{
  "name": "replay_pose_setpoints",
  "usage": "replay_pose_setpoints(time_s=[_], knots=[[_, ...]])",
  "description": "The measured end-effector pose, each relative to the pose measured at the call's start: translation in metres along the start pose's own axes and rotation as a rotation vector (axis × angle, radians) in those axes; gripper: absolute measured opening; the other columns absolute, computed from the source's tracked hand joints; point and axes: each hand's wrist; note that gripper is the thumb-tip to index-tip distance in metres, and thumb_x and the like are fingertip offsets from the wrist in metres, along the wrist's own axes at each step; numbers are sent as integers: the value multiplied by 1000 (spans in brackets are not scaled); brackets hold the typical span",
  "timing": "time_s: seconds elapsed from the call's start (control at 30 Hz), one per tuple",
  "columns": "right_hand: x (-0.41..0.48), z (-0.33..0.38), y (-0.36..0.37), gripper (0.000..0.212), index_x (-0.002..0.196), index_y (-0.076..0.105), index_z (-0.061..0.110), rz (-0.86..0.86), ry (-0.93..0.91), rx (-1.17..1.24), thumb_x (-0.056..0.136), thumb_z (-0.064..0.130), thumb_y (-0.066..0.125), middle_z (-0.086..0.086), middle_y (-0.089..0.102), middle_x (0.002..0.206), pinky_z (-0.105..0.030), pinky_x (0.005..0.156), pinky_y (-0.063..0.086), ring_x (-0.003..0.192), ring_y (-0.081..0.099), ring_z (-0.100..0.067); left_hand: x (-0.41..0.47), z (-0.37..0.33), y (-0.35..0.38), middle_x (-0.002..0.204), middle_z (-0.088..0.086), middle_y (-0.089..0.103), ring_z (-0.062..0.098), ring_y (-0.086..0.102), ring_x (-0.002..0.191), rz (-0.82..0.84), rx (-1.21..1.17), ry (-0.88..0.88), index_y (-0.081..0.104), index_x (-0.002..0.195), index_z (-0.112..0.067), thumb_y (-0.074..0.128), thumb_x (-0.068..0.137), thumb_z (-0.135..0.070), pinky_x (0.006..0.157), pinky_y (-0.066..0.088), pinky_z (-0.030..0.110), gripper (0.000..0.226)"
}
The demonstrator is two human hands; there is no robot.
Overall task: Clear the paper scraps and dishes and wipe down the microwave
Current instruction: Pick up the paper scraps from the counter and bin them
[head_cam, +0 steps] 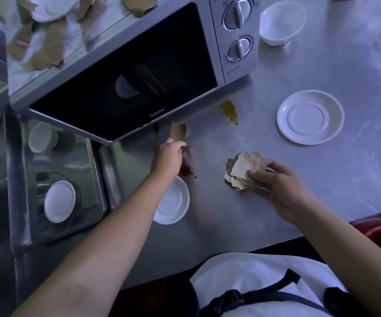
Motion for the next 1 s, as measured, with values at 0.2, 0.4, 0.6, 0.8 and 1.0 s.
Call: replay_pose_setpoints(time_s=[0.2, 0.4, 0.6, 0.8, 1.0], knots=[[0, 7, 7, 37, 114, 65, 6, 98, -6, -19, 77, 5, 72, -10, 71, 105, -40, 92, 52, 90, 69, -22, -21, -17, -14, 75, -11, 70, 4, 63, 70, -167, -566, -302, 70, 89, -22, 68, 85, -8, 66, 47, 19, 15], [-3, 15, 15, 30, 104, 67, 9, 300, -55, 52, 75, 4, 71, -11, 72, 104, -37, 80, 60, 90, 70, -23, -62, -61, -35, 85, 3, 76, 14, 68, 74, 113, -1222, -416, 71, 95, -17, 72, 82, 3, 71, 52, 23, 25], [-3, 23, 21, 31, 108, 68, 12, 420, -46, -69, 77, 6, 70, -13, 71, 108, -43, 90, 57, 96, 69, -26, -83, -75, -42, 84, 5, 76, 14, 71, 71, 317, -1400, -367, 71, 94, -13, 55, 87, 15, 63, 55, 23, 34], [-1, 25, 26, 31, 101, 64, 12, 313, -35, -37, 72, 5, 71, -8, 74, 99, -38, 82, 59, 84, 71, -20, -87, -64, -49, 94, 3, 75, 14, 69, 85, 254, -1451, -378, 67, 111, -9, 58, 89, 12, 76, 55, 22, 32], [-3, 18, 27, 22, 91, 64, 15, 128, -86, -126, 84, -6, 66, -3, 75, 87, -28, 66, 54, 74, 70, -16, -88, -57, -67, 87, 5, 65, 15, 64, 76, -30, -1325, -440, 65, 107, -15, 69, 85, 6, 74, 53, 25, 30]])
Point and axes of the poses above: each hand's wrist, its own x-axis towards the middle knuckle, its own y-axis out of the palm, z = x × y
